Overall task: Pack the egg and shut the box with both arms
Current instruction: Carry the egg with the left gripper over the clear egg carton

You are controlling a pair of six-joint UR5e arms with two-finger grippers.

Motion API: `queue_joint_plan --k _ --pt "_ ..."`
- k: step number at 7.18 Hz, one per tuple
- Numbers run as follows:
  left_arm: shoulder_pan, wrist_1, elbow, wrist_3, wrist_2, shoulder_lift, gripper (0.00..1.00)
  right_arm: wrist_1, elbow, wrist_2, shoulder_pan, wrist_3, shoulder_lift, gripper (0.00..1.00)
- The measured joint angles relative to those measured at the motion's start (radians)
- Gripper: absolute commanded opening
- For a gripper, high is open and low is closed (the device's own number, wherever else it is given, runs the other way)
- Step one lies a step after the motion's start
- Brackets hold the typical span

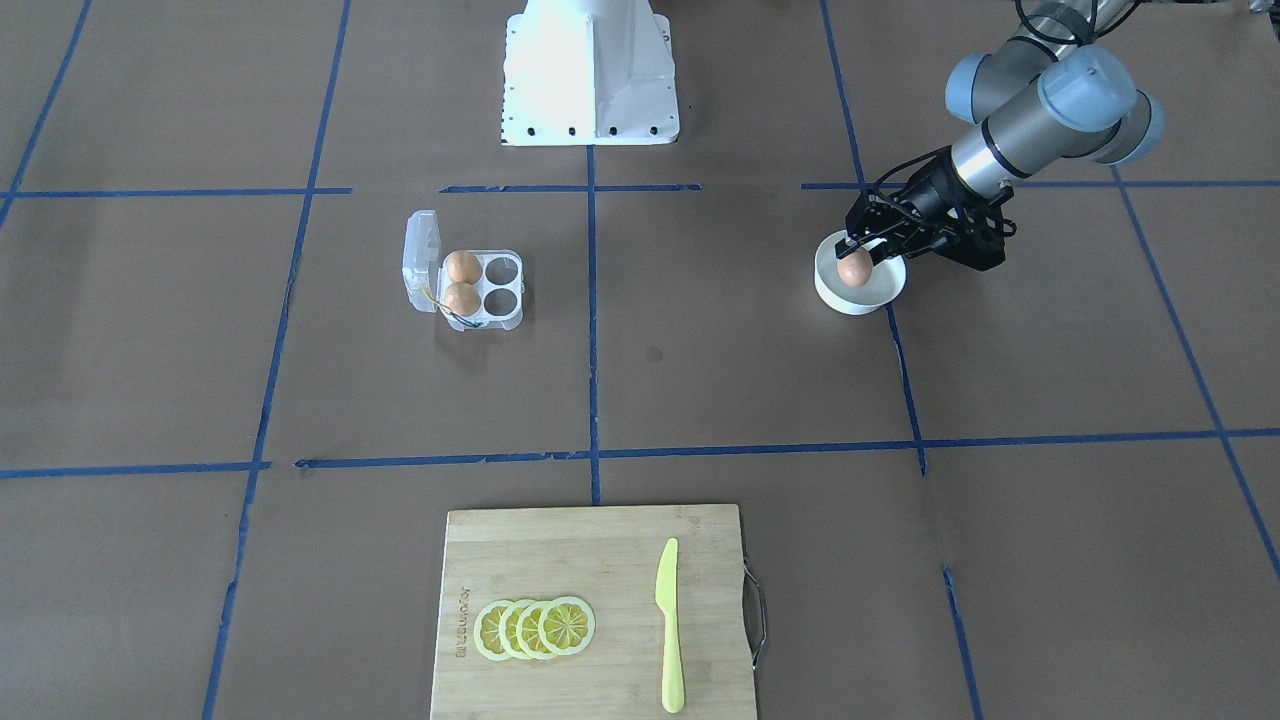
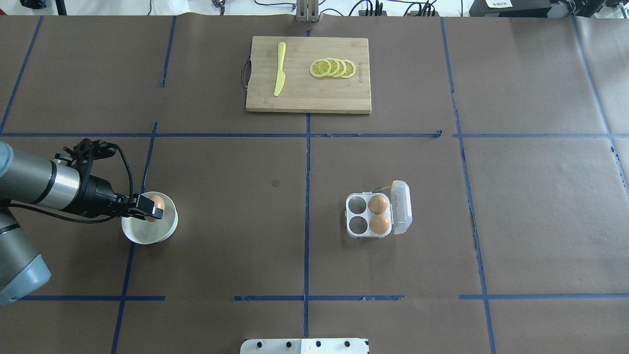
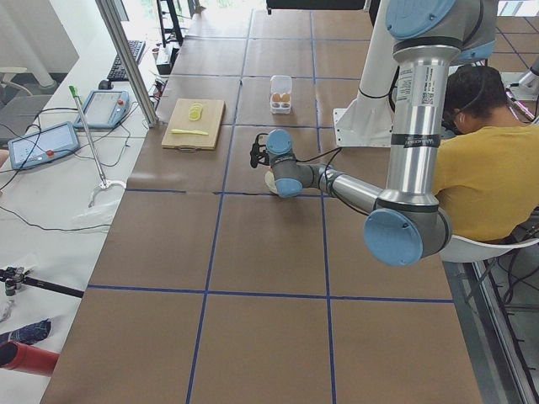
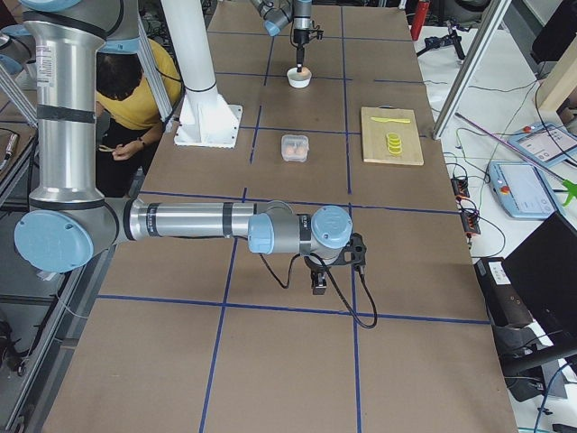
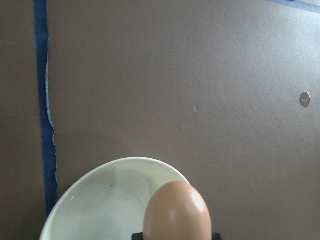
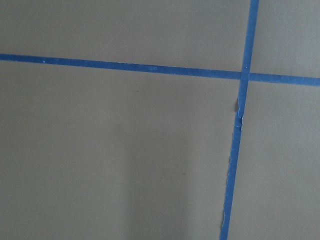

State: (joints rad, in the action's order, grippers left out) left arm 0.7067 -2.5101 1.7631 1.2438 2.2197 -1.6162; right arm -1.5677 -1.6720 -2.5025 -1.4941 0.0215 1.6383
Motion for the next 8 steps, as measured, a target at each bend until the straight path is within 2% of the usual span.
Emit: queue_joint_plan --k 2,4,6,8 --pt "-0.001 0.006 0.006 0.008 0.000 -0.047 0.00 0.000 0.000 0.000 0.000 0.000 0.002 1.00" --pt "-0.023 0.127 0.003 0.012 -0.030 -0.189 0.00 0.000 0.002 0.000 0.000 0.000 0.005 1.00" --pt "-0.128 0.287 -0.015 0.036 -0.152 -0.373 0.00 0.000 0.004 0.001 0.001 0.001 0.006 1.00" --pt "-0.256 0.321 -0.046 0.049 -0.324 -0.506 0.00 0.001 0.006 0.001 0.001 0.002 0.005 1.00"
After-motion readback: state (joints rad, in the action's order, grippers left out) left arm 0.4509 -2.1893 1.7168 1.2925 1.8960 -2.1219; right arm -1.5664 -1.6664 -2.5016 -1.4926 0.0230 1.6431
